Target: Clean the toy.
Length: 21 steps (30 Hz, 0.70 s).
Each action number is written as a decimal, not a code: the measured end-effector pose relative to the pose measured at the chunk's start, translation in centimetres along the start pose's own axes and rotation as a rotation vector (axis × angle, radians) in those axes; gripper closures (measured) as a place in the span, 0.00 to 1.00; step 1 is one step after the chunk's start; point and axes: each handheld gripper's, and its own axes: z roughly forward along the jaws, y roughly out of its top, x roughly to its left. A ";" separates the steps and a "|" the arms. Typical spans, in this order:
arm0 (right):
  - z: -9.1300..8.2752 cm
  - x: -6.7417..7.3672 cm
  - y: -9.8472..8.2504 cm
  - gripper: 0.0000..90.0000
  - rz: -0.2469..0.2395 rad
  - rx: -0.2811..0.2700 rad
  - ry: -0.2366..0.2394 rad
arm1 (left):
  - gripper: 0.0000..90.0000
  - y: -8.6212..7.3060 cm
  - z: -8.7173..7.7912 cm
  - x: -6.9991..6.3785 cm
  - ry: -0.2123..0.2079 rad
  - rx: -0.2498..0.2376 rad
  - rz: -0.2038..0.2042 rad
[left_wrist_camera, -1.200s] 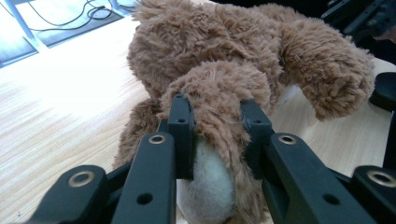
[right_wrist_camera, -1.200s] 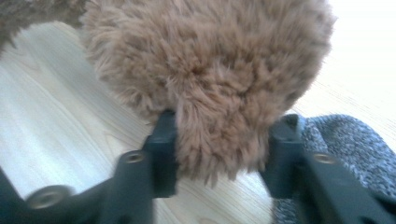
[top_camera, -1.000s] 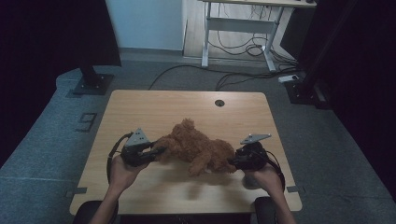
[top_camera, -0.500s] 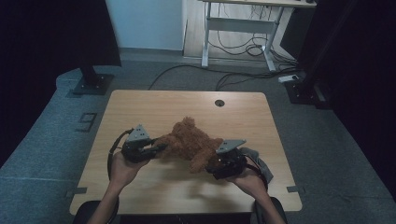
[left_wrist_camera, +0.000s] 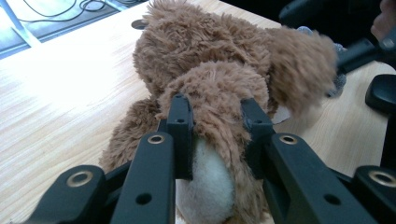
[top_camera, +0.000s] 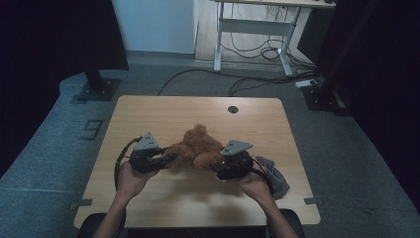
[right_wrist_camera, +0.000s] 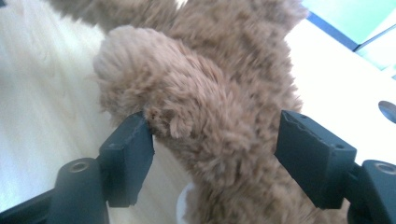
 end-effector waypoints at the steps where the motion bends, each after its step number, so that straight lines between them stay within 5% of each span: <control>1: 0.1 0.0 0.1 0.39 0.001 -0.003 0.007 | 0.78 0.0 0.0 0.0 0.001 0.000 -0.001; 8: 1.9 0.8 -0.4 0.45 -0.098 0.067 0.026 | 0.78 0.2 0.0 -0.1 0.003 0.009 0.007; 10: 1.9 1.0 -0.5 0.57 -0.136 0.071 0.000 | 0.78 0.2 0.1 -0.1 0.004 0.010 0.009; 14: 1.1 0.5 -0.3 0.77 -0.089 0.055 -0.004 | 0.78 0.1 0.0 0.1 -0.007 0.007 -0.001; 21: 0.2 -0.2 -0.2 0.86 -0.041 -0.017 0.001 | 0.71 0.4 0.0 0.6 0.007 -0.001 -0.006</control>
